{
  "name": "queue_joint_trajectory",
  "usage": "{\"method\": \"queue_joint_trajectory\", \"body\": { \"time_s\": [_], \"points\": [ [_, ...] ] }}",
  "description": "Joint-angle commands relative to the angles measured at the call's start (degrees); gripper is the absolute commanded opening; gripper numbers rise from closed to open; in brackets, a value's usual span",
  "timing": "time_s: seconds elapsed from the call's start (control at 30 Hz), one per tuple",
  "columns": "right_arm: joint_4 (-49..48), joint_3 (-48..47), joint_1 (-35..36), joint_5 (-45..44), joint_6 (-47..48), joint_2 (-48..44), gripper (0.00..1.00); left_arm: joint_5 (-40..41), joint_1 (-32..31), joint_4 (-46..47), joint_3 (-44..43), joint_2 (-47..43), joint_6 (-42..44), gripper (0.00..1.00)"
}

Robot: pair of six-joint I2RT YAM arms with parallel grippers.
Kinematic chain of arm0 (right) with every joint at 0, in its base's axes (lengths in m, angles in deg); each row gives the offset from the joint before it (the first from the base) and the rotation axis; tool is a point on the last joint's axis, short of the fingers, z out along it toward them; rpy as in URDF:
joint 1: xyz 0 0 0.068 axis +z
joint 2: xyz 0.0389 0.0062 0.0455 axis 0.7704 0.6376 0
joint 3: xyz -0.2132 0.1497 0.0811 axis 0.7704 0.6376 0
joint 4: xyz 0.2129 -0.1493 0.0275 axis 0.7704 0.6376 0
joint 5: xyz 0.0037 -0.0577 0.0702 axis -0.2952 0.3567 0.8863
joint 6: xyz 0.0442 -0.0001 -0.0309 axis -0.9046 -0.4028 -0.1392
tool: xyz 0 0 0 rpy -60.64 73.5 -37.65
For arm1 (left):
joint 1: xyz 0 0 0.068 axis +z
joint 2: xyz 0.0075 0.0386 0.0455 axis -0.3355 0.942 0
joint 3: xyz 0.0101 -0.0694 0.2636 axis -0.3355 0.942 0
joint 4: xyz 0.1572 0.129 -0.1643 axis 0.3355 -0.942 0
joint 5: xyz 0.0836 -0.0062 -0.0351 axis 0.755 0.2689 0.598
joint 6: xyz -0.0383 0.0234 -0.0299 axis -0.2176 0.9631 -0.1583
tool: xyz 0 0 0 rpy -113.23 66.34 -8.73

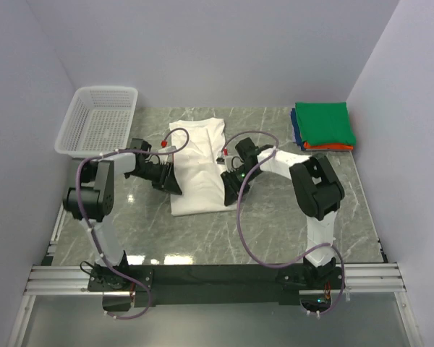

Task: Fold and stack the t-shirts
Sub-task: Fold the tshirt

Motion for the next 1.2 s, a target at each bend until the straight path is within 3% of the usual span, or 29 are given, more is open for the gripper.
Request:
{"method": "queue_joint_trajectory", "body": {
  "time_s": [0.0, 0.1, 0.23, 0.3, 0.5, 0.8, 0.97, 1.17],
  "points": [
    [2.0, 3.8, 1.2, -1.4, 4.9, -8.8, 0.32, -1.7, -0.2, -9.1, 3.0, -11.1, 11.9, 0.41],
    [-0.7, 8.1, 1.4, -6.9, 9.9, -19.2, 0.42, 1.7, -0.2, -8.0, 8.5, -23.2, 21.4, 0.49],
    [-9.6, 15.9, 3.9, -19.1, 20.4, -31.3, 0.46, 4.9, -0.9, -3.9, 18.1, -39.6, 33.9, 0.57],
    [-13.9, 21.8, 7.8, -26.5, 27.1, -34.1, 0.47, 8.6, -2.1, 0.6, 21.9, -43.9, 39.6, 0.58],
    [-29.7, 33.2, 16.3, -35.9, 38.7, -36.4, 0.48, 18.2, -12.2, 13.9, 37.9, -55.9, 49.6, 0.59],
    [-37.4, 36.6, 20.3, -37.9, 46.7, -30.6, 0.48, 26.3, -20.5, 26.4, 44.1, -50.9, 50.1, 0.59],
    [-36.3, 36.9, 20.7, -37.7, 47.6, -29.5, 0.42, 27.0, -20.5, 26.7, 43.0, -47.0, 51.8, 0.55],
    [-33.4, 38.5, 21.6, -37.7, 46.6, -31.7, 0.45, 27.7, -20.8, 26.0, 43.3, -44.8, 54.7, 0.48]
  ]
}}
